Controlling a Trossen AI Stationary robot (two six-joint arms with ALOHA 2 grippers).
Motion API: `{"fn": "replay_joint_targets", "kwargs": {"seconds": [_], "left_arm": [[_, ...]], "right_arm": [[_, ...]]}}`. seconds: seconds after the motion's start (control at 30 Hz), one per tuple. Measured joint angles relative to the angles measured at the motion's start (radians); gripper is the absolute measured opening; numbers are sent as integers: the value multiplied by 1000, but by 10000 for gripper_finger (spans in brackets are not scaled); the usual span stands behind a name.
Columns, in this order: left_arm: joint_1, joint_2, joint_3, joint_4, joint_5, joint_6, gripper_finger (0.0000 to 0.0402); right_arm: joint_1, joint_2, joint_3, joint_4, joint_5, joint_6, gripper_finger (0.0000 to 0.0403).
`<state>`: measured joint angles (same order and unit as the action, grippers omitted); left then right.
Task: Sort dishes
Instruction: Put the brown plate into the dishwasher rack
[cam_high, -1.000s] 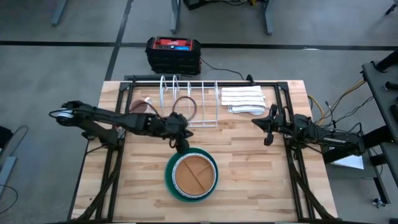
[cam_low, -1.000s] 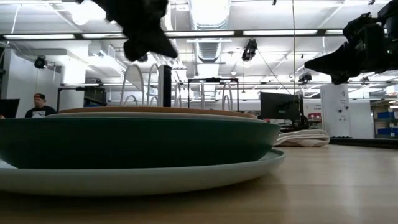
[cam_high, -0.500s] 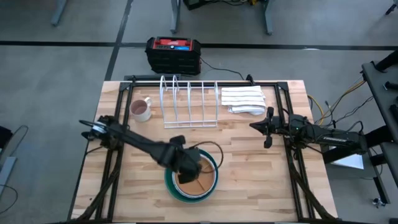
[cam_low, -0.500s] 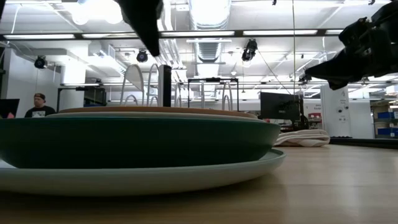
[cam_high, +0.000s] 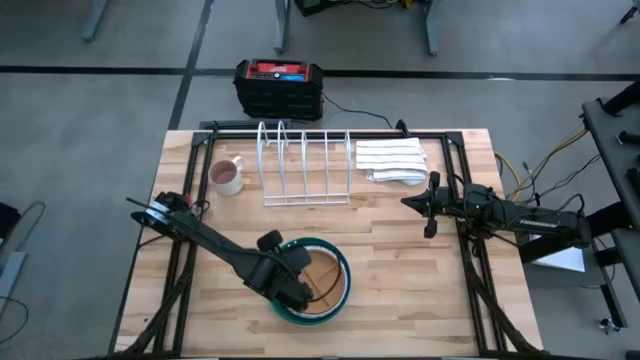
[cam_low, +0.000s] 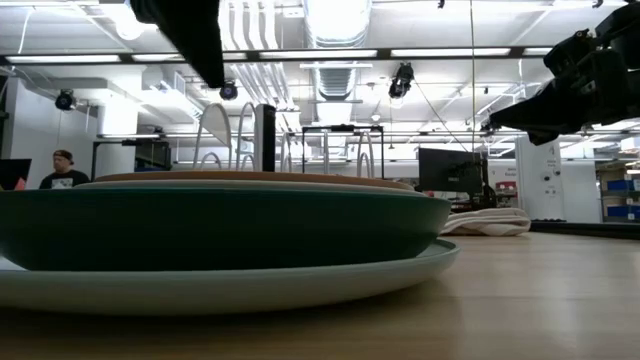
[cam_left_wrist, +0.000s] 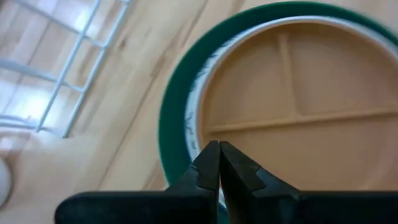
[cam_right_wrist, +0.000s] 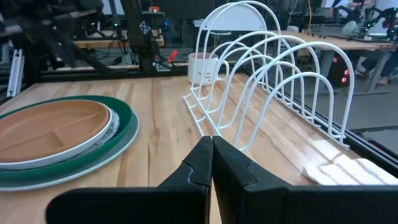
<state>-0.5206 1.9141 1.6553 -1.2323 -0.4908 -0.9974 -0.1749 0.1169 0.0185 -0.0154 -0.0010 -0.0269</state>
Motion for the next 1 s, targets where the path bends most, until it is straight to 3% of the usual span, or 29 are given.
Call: {"fn": "replay_joint_targets", "kwargs": {"seconds": [0.37,1.0], "left_arm": [[-17,0,-214,165,-24,-68,0],[-19,-1,-313,303,-54,-87,6]], "right_arm": [[0,8,0,0,1,-1,0],[0,10,0,0,2,-12,0]]}}
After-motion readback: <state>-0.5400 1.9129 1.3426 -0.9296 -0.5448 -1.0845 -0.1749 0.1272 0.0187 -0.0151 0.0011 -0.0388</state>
